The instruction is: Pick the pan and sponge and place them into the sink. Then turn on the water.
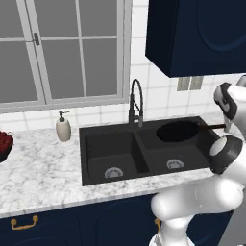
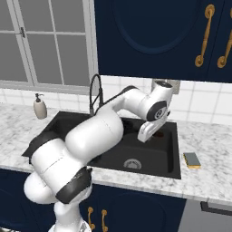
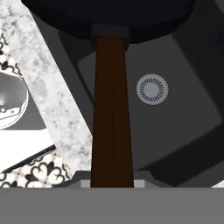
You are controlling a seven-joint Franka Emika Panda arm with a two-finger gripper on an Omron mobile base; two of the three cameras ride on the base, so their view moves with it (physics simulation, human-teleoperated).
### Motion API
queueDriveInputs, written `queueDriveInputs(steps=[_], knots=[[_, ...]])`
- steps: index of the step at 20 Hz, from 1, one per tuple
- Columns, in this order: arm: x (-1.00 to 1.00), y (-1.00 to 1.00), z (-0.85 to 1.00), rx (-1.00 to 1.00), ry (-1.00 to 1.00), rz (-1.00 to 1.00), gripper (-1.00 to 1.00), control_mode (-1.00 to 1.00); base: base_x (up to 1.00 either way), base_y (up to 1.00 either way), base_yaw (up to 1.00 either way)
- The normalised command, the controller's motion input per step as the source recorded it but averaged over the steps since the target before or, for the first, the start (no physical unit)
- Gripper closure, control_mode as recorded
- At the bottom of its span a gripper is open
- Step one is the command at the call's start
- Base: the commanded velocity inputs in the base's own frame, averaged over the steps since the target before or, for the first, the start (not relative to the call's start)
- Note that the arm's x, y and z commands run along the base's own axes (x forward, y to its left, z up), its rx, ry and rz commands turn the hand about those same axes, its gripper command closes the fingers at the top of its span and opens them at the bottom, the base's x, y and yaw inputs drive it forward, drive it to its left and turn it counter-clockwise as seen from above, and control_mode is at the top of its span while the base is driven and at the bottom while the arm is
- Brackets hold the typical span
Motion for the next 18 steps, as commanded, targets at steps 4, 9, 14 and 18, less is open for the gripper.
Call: queueDriveInputs(steps=[4, 9, 14, 18], knots=[[0.75, 0.27, -0.54, 0.00, 0.24, 0.00, 1.00, -1.00, 0.00, 0.00, 0.00], [0.45, 0.03, -0.58, 0.01, 0.09, -0.08, 1.00, -1.00, 0.00, 0.00, 0.00], [0.35, -0.31, -0.84, 0.00, 0.11, -0.17, 1.00, -1.00, 0.00, 0.00, 0.00], [0.47, -0.14, -0.65, 0.00, 0.00, -0.09, 1.00, -1.00, 0.00, 0.00, 0.00]])
